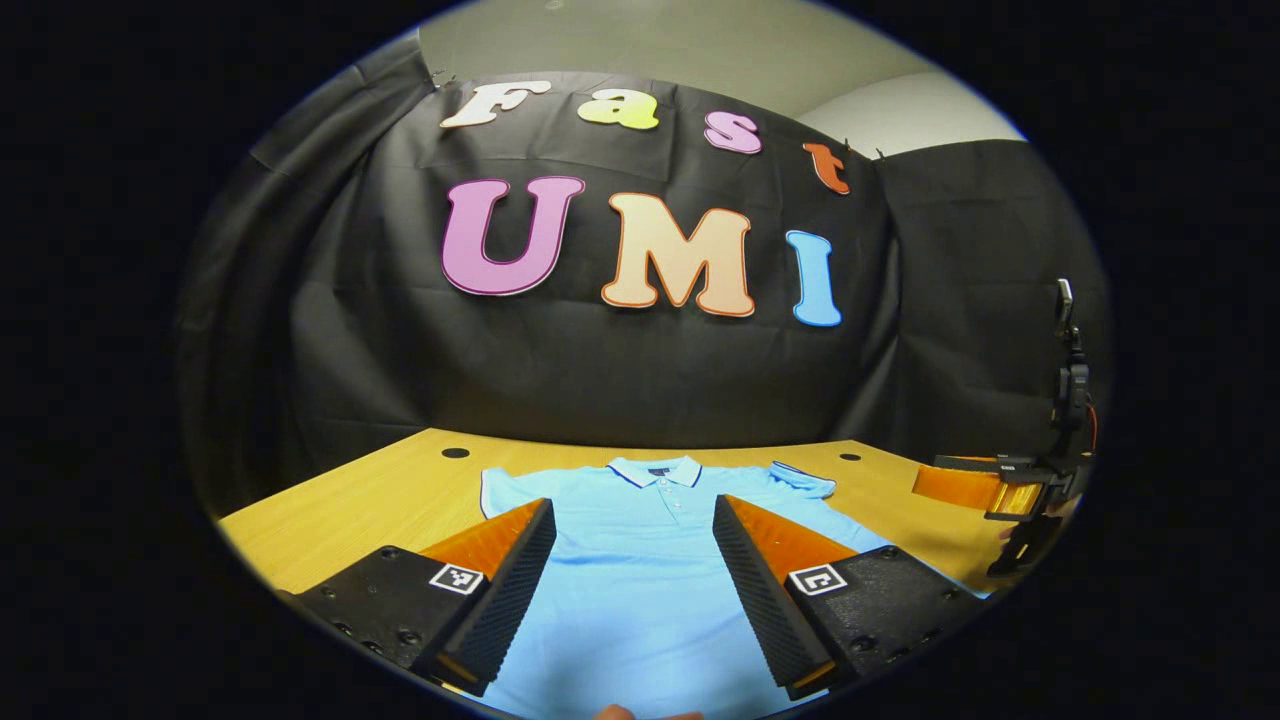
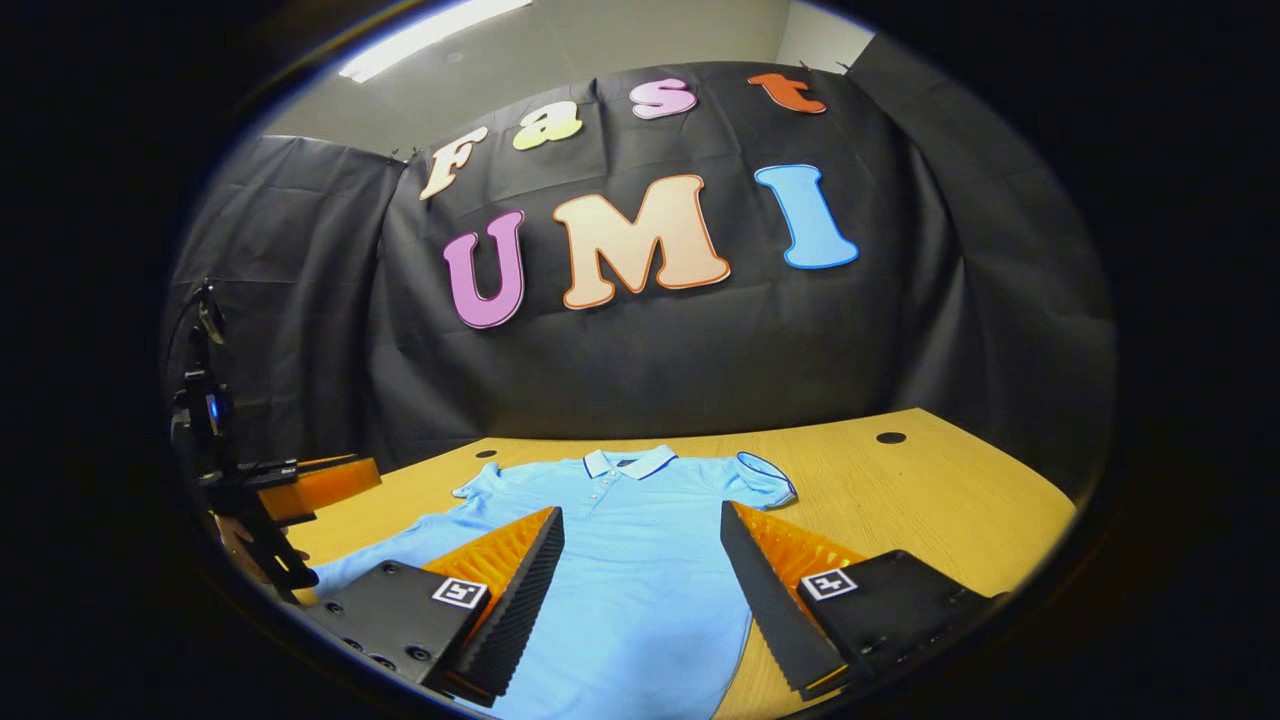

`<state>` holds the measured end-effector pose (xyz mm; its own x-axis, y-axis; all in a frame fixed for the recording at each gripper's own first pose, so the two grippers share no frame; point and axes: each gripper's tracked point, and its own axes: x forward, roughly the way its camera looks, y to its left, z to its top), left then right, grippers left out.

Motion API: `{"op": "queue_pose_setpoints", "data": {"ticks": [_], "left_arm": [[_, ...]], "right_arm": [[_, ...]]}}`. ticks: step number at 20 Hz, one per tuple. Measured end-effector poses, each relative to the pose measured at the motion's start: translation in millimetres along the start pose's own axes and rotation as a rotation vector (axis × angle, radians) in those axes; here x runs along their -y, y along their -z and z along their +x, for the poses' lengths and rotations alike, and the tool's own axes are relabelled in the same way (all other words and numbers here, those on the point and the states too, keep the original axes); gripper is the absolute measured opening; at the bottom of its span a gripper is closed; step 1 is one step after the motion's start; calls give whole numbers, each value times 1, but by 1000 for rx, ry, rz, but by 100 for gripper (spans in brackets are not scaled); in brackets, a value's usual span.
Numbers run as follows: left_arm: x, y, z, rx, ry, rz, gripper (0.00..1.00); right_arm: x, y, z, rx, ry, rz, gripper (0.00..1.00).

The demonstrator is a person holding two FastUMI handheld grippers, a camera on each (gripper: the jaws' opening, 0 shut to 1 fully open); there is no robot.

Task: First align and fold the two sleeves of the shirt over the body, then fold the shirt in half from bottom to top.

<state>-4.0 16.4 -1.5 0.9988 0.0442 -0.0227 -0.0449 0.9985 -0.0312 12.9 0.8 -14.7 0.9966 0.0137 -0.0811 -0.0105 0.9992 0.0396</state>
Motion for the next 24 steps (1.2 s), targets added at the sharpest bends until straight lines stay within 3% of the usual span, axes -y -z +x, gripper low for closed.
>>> {"op": "queue_pose_setpoints", "data": {"ticks": [5,10,15,18,19,20,21,23,24], "left_arm": [[-2,-9,-3,23,-1,15,94],[-5,-6,-2,16,1,6,94],[-14,-2,1,-16,-3,-34,94],[-23,-4,3,-14,-15,-44,94],[-27,-3,3,-14,-25,-39,94],[-29,-2,3,-17,-32,-35,94],[-30,0,4,-23,-32,-32,94],[-32,4,6,-35,-33,-31,94],[-32,4,6,-38,-31,-31,95]], "right_arm": [[19,-4,39,-125,-11,52,98],[53,-9,91,-200,45,-3,98],[75,-3,145,-319,62,58,97],[100,-3,178,-350,119,31,94],[110,-1,189,-361,142,16,97],[118,4,198,-380,164,7,93],[127,10,208,-401,183,5,98],[142,24,224,-435,220,9,98],[148,32,231,-451,228,16,94]]}}
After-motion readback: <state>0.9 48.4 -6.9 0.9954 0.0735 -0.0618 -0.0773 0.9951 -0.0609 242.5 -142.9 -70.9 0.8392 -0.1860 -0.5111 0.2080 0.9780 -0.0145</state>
